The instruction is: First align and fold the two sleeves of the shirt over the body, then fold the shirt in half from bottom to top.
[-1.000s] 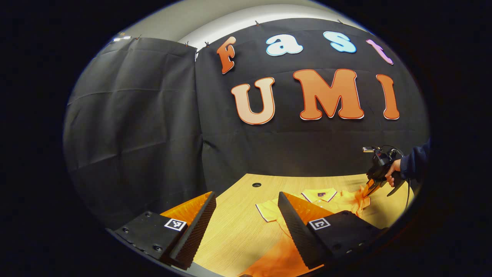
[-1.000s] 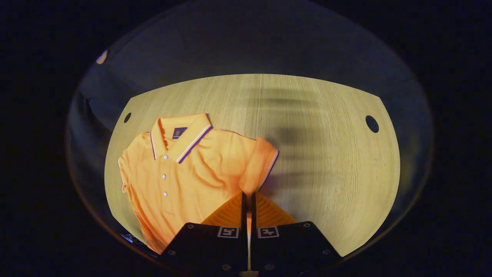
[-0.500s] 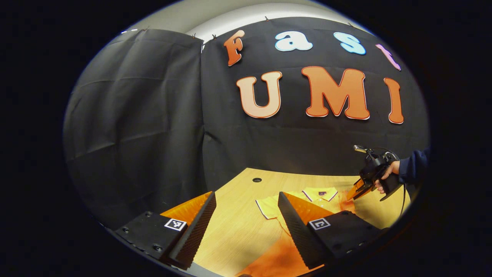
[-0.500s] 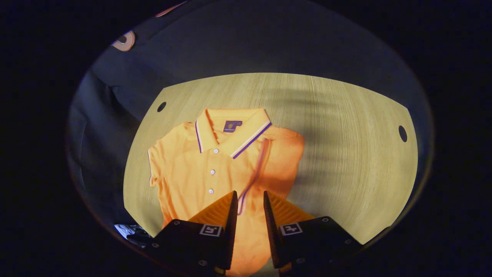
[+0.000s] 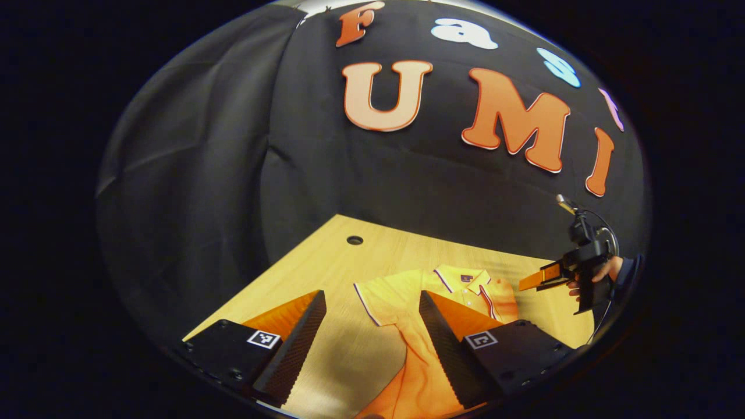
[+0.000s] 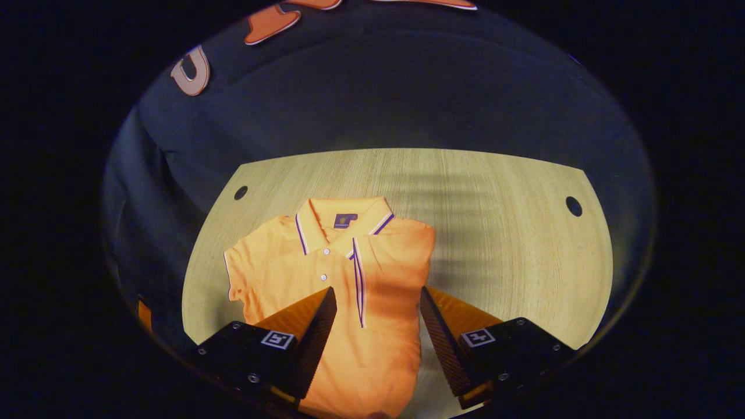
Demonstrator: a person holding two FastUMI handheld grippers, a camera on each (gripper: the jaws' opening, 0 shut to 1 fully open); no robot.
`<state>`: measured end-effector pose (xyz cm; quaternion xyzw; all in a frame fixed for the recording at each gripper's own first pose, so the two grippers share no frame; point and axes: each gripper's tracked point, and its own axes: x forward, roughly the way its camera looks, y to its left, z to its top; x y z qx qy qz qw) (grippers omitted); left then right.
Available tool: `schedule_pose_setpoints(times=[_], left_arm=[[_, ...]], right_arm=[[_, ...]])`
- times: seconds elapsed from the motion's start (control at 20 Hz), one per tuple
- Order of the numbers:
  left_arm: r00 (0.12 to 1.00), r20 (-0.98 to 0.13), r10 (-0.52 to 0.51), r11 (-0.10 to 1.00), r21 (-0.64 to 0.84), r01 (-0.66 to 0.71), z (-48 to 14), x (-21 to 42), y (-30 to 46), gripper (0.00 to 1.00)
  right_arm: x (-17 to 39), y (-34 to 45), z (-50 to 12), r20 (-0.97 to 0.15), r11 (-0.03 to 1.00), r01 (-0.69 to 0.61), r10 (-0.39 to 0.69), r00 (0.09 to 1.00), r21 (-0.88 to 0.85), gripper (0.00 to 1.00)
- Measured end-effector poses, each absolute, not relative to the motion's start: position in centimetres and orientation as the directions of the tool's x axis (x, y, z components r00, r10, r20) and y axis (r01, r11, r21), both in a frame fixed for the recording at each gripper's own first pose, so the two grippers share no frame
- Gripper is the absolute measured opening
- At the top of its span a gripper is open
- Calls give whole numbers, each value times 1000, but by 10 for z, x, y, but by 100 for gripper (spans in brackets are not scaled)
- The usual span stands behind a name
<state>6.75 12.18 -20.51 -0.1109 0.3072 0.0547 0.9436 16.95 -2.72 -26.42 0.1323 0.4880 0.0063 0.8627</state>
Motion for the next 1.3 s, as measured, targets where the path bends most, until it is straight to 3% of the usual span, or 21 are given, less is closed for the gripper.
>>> schedule_pose_setpoints(times=[0.1,0.15,0.2,0.25,0.4,0.55,1.1,1.3], left_arm=[[743,-669,-11,967,-195,-161,-233,88,130,98],[711,-702,-38,967,-204,-150,-245,97,131,98],[679,-732,-57,967,-211,-145,-258,108,131,98],[641,-763,-78,967,-215,-139,-271,116,131,98],[478,-870,-124,964,-220,-151,-316,124,124,98],[374,-910,-179,951,-257,-171,-344,135,119,98],[158,-977,-143,977,-165,-137,-420,181,104,96],[112,-992,-65,990,-78,-117,-439,190,112,95]], right_arm=[[158,-39,-252,-823,960,180,79,562,215,93],[152,-43,-245,-814,954,211,52,579,211,87],[145,-49,-237,-803,948,243,23,595,207,94],[138,-53,-230,-791,941,268,-2,612,205,94],[116,-64,-211,-758,927,330,-84,646,178,94],[95,-72,-192,-719,919,373,-173,674,129,95],[25,-64,-128,-585,903,428,-328,741,36,97],[4,-68,-112,-548,904,428,-360,755,-5,98]])
